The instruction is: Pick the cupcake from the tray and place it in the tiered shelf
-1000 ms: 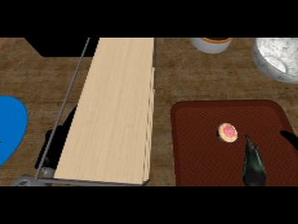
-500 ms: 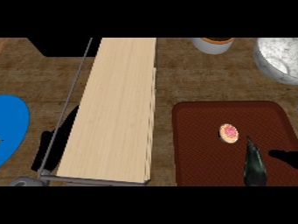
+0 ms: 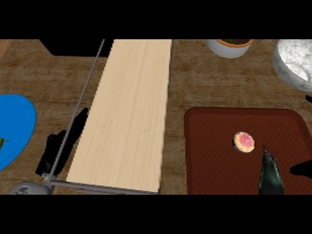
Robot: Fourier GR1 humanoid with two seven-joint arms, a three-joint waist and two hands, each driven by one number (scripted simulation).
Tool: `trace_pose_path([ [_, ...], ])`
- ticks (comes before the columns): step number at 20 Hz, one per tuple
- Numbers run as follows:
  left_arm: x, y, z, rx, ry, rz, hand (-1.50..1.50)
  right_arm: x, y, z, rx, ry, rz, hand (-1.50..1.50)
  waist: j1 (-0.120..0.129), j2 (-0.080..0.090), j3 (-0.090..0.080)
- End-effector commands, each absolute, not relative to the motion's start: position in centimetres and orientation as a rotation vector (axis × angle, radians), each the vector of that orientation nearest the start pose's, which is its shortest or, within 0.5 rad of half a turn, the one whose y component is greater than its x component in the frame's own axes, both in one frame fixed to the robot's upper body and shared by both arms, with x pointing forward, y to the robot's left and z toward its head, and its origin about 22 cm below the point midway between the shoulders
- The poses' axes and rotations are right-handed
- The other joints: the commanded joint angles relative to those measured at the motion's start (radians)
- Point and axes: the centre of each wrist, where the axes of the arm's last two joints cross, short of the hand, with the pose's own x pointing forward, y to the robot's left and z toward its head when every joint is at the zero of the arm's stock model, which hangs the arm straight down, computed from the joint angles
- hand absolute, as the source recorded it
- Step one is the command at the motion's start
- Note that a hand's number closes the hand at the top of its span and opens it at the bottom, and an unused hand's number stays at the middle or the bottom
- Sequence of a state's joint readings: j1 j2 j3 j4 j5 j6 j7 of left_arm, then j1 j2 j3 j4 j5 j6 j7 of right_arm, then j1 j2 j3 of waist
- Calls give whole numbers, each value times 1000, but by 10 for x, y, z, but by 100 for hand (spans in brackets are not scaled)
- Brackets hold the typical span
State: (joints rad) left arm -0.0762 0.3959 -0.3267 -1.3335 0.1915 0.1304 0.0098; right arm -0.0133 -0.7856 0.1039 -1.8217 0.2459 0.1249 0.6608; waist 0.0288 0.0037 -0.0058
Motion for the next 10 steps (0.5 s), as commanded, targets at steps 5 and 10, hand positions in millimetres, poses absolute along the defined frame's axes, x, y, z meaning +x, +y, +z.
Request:
trace_pose_path([
  [5, 242, 260, -33, 101, -1309, -315, 0, 266, -233, 115, -973, -793, 873, -150, -1, -1, 5],
  [10, 247, 265, -24, 90, -1327, -307, 0, 285, -191, 96, -893, -719, 884, -150, -8, -1, 5],
])
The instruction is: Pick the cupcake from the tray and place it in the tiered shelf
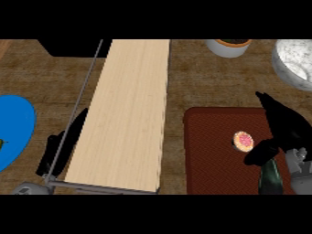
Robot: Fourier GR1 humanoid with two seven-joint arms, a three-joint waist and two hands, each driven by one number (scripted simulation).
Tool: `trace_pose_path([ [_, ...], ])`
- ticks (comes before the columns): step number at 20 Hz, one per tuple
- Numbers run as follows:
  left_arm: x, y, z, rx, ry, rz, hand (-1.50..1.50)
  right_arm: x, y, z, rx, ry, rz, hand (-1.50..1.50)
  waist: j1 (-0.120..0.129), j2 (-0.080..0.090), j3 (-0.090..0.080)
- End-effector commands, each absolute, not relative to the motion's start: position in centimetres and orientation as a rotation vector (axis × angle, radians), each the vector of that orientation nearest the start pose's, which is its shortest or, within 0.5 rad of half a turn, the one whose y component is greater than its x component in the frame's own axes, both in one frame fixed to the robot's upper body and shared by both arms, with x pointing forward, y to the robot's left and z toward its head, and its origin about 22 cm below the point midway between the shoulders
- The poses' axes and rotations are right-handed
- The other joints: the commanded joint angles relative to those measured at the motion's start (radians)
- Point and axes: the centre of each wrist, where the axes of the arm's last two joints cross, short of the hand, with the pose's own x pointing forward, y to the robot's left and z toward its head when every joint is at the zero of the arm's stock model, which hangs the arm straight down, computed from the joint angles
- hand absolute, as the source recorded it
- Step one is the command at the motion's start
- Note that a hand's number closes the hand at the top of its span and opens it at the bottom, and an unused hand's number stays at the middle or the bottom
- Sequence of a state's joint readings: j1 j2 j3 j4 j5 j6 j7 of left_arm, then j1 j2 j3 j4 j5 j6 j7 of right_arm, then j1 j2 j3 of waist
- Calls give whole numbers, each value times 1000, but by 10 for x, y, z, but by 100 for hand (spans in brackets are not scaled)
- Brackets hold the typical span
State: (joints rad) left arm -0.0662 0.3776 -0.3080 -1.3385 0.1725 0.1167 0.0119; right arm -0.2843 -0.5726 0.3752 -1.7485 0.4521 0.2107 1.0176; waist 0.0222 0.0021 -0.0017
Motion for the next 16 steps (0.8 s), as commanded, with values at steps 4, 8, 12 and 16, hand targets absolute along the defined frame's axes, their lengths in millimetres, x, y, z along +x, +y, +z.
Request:
trace_pose_path([
  [4, 246, 255, -23, 109, -1318, -286, 0, 292, -188, 97, -901, -628, 874, -150, -11, -2, 1],
  [8, 240, 272, -34, 108, -1308, -280, 0, 294, -168, 78, -912, -591, 855, -150, -11, -1, 1],
  [12, 240, 272, -28, 111, -1308, -297, 0, 284, -185, 83, -969, -559, 875, -150, -21, -4, 1],
  [16, 244, 279, -36, 124, -1302, -275, 0, 288, -187, 77, -1014, -552, 878, -150, -21, -2, 1],
])
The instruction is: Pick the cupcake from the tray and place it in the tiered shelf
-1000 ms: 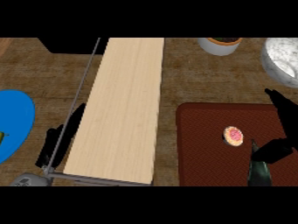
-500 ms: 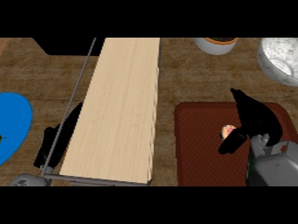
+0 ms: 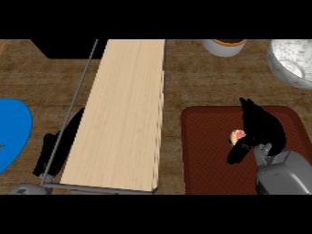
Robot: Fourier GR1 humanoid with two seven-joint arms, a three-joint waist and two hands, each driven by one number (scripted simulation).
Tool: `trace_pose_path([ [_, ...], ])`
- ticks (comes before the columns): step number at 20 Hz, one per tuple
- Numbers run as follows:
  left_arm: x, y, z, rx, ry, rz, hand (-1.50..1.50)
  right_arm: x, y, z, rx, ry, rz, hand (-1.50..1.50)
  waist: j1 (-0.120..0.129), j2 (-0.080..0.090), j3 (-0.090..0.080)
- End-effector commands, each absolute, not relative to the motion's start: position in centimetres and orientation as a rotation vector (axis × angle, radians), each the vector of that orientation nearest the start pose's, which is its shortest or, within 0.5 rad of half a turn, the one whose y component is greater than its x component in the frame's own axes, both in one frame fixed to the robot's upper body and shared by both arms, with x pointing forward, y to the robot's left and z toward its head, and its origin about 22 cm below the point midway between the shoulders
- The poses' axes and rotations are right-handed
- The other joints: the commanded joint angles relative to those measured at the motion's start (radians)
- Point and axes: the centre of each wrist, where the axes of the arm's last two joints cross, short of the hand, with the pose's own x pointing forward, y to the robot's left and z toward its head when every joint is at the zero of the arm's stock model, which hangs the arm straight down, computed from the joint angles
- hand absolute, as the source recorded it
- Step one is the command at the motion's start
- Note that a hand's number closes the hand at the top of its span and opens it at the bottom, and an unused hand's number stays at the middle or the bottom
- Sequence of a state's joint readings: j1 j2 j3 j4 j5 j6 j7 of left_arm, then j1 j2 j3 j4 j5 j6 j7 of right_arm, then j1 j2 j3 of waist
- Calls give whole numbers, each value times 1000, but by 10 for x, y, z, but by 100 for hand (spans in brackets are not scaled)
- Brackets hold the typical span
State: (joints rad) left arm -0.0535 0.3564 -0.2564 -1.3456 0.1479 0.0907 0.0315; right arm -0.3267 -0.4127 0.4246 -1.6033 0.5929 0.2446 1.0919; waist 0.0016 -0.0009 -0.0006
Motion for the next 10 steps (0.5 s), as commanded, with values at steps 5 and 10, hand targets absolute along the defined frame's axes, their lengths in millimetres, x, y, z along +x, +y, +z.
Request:
trace_pose_path([
  [5, 235, 275, -31, 116, -1322, -296, 0, 281, -182, 61, -1025, -528, 881, -150, 2, 0, 0],
  [10, 243, 273, -41, 117, -1321, -276, 0, 283, -187, 44, -1017, -484, 914, -150, -1, 2, 0],
])
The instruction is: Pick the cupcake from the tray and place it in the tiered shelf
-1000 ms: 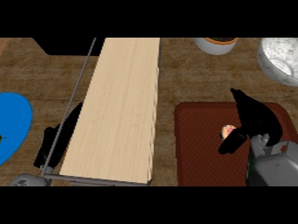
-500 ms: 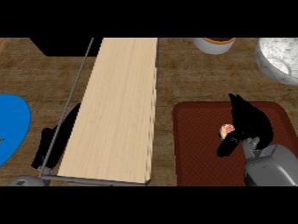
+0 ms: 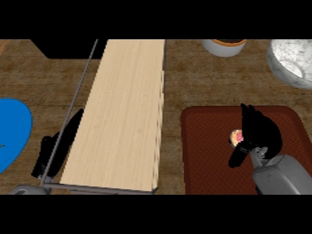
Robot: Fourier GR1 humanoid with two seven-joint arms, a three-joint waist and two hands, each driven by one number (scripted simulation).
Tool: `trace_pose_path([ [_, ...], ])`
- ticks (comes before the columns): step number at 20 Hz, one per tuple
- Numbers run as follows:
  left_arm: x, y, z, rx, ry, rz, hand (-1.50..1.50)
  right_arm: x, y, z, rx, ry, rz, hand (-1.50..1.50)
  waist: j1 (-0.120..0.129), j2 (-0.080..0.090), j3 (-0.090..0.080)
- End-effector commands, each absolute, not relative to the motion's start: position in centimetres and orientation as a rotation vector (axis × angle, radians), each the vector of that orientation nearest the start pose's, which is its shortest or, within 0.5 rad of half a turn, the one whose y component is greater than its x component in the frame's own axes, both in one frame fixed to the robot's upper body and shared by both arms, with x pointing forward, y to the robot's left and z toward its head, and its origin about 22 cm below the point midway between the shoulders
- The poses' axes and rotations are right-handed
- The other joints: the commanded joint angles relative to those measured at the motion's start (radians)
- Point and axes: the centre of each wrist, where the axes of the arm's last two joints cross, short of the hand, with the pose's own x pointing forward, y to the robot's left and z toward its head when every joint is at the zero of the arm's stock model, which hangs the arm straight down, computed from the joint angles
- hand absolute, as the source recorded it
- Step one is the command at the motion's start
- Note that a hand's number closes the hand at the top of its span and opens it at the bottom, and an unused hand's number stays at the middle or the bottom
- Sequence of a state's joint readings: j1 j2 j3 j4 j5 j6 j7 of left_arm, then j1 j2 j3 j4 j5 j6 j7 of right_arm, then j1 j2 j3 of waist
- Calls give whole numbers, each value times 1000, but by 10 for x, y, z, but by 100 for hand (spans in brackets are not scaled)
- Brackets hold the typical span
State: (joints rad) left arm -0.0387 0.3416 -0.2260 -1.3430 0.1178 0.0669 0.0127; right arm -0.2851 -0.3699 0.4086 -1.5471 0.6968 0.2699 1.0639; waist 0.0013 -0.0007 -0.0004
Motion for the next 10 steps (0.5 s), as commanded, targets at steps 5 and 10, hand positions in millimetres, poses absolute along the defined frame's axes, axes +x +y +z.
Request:
trace_pose_path([
  [5, 246, 265, -36, 94, -1303, -289, 0, 306, -193, 54, -1016, -490, 919, -150, 2, 1, 0],
  [10, 249, 269, -22, 130, -1319, -289, 0, 296, -200, 22, -1000, -464, 943, -150, 3, 1, 1],
])
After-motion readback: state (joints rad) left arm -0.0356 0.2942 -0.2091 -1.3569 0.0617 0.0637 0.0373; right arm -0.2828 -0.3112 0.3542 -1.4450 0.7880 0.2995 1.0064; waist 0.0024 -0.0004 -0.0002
